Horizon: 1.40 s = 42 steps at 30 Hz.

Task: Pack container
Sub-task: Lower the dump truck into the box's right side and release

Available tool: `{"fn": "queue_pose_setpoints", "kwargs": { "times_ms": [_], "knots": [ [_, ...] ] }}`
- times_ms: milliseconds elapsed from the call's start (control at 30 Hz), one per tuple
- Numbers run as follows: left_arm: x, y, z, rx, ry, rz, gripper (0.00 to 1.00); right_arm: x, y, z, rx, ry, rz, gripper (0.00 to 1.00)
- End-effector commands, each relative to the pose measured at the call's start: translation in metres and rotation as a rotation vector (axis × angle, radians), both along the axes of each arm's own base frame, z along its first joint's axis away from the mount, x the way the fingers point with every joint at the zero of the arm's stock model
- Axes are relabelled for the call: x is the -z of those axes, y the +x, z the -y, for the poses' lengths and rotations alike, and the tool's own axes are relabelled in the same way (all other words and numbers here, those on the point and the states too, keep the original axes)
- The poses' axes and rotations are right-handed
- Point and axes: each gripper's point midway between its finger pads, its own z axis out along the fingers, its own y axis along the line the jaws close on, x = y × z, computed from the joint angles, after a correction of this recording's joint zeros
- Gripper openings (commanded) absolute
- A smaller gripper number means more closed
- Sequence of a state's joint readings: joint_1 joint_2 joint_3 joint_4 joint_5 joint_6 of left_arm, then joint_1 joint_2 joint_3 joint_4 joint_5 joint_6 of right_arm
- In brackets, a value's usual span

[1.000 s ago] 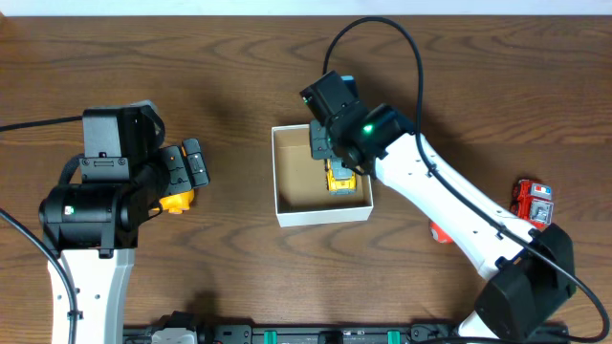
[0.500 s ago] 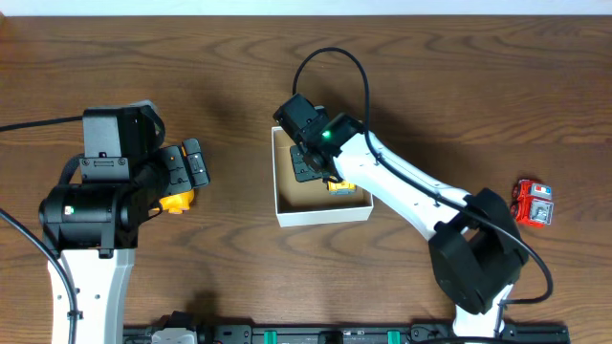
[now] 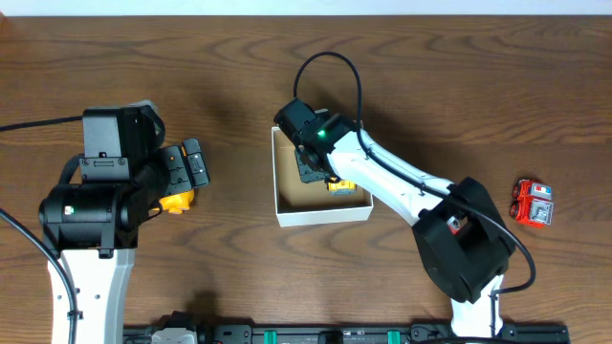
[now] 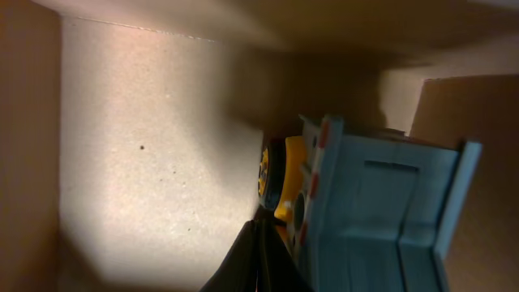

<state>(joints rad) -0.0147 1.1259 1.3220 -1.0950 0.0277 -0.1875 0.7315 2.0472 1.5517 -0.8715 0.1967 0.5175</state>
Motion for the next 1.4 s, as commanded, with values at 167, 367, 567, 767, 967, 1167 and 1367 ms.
{"fn": "queue_pose_setpoints", "kwargs": {
  "times_ms": [167, 367, 567, 767, 967, 1167, 1367],
  "knots": [
    [-0.006, 0.002, 0.001, -0.010, -0.016, 0.015, 0.98, 0.002, 0.014, 0.016, 0.027, -0.062, 0.046, 0.02],
    [-0.006, 0.002, 0.001, -0.010, -0.016, 0.015, 0.98, 0.000, 0.019, 0.021, 0.046, -0.089, 0.074, 0.03],
    [-0.006, 0.002, 0.001, -0.010, -0.016, 0.015, 0.98, -0.001, 0.021, 0.016, 0.017, -0.073, 0.082, 0.06],
    [-0.006, 0.002, 0.001, -0.010, -0.016, 0.015, 0.98, -0.002, 0.024, 0.014, 0.034, -0.058, 0.095, 0.06],
    [-0.006, 0.002, 0.001, -0.010, -0.016, 0.015, 0.98, -0.002, 0.025, 0.010, 0.008, -0.048, 0.096, 0.11],
    [-0.006, 0.002, 0.001, -0.010, -0.016, 0.015, 0.98, -0.009, 0.013, -0.006, -0.105, 0.019, 0.034, 0.19],
    [-0.006, 0.002, 0.001, -0.010, -0.016, 0.015, 0.98, -0.099, 0.028, -0.001, -0.092, 0.090, 0.158, 0.42]
  ]
}}
